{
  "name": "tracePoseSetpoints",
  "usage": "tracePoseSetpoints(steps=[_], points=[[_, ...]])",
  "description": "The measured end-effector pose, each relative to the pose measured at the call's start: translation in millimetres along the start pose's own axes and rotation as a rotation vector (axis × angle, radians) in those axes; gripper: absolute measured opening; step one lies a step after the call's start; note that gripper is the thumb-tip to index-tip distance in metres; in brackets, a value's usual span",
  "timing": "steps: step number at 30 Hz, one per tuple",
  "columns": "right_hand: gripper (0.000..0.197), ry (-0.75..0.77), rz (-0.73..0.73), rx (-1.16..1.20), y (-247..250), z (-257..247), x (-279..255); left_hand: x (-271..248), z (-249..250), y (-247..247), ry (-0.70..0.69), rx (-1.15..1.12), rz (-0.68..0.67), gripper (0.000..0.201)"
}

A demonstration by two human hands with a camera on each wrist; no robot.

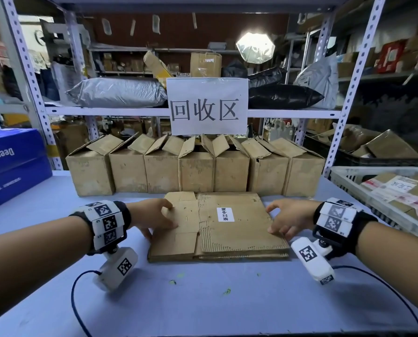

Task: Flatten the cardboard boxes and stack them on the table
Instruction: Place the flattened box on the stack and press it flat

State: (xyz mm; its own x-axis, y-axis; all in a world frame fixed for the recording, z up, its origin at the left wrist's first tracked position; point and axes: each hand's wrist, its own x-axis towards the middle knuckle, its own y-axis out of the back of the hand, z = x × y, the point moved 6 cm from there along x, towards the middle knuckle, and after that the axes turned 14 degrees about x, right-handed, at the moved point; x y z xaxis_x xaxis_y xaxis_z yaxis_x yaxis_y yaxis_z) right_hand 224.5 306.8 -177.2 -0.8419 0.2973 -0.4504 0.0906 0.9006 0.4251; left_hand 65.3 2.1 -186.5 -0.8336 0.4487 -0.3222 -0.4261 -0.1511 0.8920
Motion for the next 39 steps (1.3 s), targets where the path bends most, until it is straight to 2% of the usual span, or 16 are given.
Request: tracePoseSetpoints(steps=[8, 10, 12, 15, 19, 23, 25, 28, 30, 32, 36, 39], points=[[0.058, -0.034, 0.042, -0.154, 5, -4, 1, 10, 3, 8, -0.015, 0.023, -0.111, 0.074], [0.051, 0.004, 0.083, -0.285, 7, -18, 1, 14, 5, 17, -0.028, 0.145, -0.146, 0.074], [0.048, 0.120, 0.137, -0.441, 6, -42, 0, 16, 7, 29, -0.030, 0.266, -0.127, 0.074], [0.036, 0.382, 0.223, -0.460, -1, -88, -4, 15, 10, 56, -0.066, 0.369, 0.061, 0.066], [0.014, 0.640, 0.232, -0.243, -31, -155, -4, -3, 5, 103, -0.136, 0.448, 0.470, 0.040], [0.013, 0.833, 0.235, -0.139, -80, -222, 9, -10, -31, 141, -0.127, 0.279, 0.645, 0.018], [0.012, 0.885, 0.219, -0.156, -111, -253, 21, -11, -57, 160, -0.072, 0.191, 0.718, 0.019], [0.026, 0.913, 0.176, -0.325, -162, -295, 46, 1, -104, 187, 0.099, 0.088, 0.796, 0.032], [0.038, 0.935, 0.155, -0.506, -196, -318, 63, 14, -140, 198, 0.276, 0.047, 0.759, 0.047], [0.052, 0.963, 0.149, -0.696, -226, -334, 75, 29, -173, 202, 0.391, -0.056, 0.690, 0.052], [0.064, 0.960, 0.108, -0.894, -259, -352, 99, 55, -207, 197, 0.390, -0.362, 0.598, 0.052], [0.055, 0.876, 0.078, -0.925, -264, -352, 121, 70, -216, 192, 0.339, -0.527, 0.555, 0.039]])
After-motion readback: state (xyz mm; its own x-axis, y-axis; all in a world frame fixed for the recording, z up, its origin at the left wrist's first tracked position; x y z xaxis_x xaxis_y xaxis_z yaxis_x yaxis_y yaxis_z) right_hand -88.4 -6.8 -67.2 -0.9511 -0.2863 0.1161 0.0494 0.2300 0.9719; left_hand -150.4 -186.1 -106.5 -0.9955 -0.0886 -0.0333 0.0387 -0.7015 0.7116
